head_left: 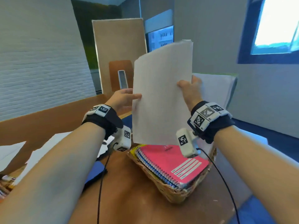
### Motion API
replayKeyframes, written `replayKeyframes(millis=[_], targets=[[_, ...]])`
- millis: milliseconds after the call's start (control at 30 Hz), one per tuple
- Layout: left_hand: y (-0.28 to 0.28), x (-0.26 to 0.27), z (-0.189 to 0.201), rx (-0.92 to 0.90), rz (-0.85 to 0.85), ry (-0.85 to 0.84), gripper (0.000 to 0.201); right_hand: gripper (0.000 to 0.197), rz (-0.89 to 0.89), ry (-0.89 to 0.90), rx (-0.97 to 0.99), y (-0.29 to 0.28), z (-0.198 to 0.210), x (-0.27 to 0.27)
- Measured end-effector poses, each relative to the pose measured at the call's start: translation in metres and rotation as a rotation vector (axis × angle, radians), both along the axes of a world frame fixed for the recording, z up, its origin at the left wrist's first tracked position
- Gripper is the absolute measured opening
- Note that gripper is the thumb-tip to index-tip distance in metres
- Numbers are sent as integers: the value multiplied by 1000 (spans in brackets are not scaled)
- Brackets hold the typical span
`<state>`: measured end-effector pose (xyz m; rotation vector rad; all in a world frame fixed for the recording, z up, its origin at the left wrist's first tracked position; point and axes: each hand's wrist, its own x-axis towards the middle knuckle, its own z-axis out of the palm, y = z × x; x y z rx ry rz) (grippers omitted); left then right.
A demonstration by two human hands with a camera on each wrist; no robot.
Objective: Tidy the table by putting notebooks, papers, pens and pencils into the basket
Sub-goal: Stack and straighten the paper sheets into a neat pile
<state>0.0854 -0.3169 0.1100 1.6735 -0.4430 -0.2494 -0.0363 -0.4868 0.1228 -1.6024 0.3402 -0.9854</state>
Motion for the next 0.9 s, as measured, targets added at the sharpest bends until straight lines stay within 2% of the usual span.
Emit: replayKeyframes(millis=[67, 100, 167, 267, 367, 467, 600, 667, 900], targets=[[-21, -6, 4, -94, -44, -10, 20, 9, -77, -2, -16, -12, -2, -9], [-33, -10, 6, -132, -57, -17, 16, 14, -112, -5, -27, -19, -3, -14], [-54, -12, 7, -174, -83, -27, 18, 15, -184, -17, -59, -32, -7, -23], [-82, -13, 0, -139, -109, -62, 18, 6, -282, -45, -104, -46, -11, -35], [-101, -15, -17, -123, -114, -100, 23, 16, -372, -48, -141, -57, -14, -39], [-112, -12, -35, -135, -147, -71, 31, 15, -376, -49, -172, -68, -20, -41], [-119, -1, -59, -23, -135, -56, 30, 3, -341, 12, -252, -75, -38, -38], [-122, 3, -68, -6, -119, -50, 28, 7, -334, 38, -337, -75, -47, -36], [-124, 8, -48, 12, -99, -146, 35, 4, -379, 30, -223, -77, -33, -25]])
